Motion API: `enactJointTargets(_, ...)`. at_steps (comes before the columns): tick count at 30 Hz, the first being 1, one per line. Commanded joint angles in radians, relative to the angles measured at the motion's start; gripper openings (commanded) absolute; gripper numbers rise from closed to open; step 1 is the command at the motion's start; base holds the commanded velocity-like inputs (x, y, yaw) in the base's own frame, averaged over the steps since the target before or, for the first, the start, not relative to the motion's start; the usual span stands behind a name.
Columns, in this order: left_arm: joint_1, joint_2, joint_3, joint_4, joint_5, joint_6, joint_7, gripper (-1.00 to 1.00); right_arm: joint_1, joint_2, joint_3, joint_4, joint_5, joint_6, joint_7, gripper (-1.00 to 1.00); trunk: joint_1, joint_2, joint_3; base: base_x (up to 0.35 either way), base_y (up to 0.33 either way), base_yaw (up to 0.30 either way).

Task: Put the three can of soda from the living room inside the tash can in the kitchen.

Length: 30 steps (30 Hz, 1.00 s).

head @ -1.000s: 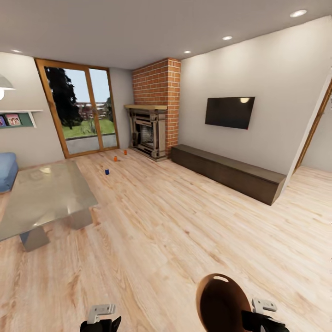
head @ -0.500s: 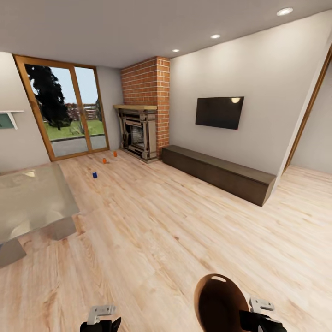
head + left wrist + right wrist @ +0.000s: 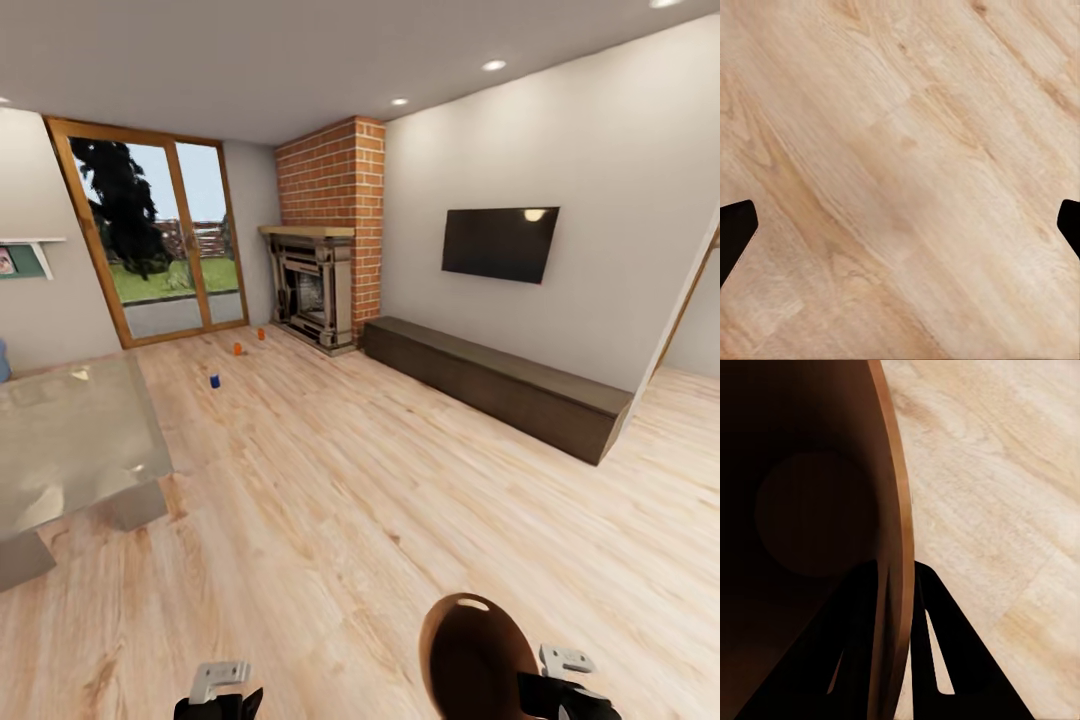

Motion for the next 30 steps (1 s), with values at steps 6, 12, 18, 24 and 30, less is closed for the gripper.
enactJointTargets(6, 0.0, 0.0, 0.0, 0.001, 0.0, 0.0, 0.0, 1.0, -0.001, 0.0, 0.0, -0.001, -0.005, 0.0, 0.007, -1.0, 0.0, 0.0, 0.0, 0.343, 0.0, 0.016)
enactJointTargets(12, 0.0, 0.0, 0.0, 0.001, 0.0, 0.0, 0.0, 1.0, -0.001, 0.001, 0.0, -0.001, -0.005, 0.0, 0.007, -1.0, 0.0, 0.0, -0.002, 0.343, 0.0, 0.068)
enactJointTargets(18, 0.001, 0.0, 0.0, 0.002, 0.0, -0.001, 0.0, 1.0, 0.0, 0.002, 0.0, -0.001, -0.005, 0.0, 0.007, -1.0, 0.0, 0.0, -0.006, 0.343, 0.0, 0.132)
enactJointTargets(24, 0.0, 0.0, 0.0, 0.003, 0.0, -0.001, 0.0, 1.0, 0.0, 0.002, 0.0, -0.001, -0.005, 0.0, 0.008, -1.0, 0.0, 0.0, -0.008, 0.343, 0.0, 0.037)
enactJointTargets(30, 0.0, 0.0, 0.0, 0.003, -0.001, -0.002, 0.0, 1.0, 0.0, 0.002, 0.0, -0.001, -0.005, -0.001, 0.008, -1.0, 0.0, 0.0, -0.008, 0.343, 0.0, 0.006)
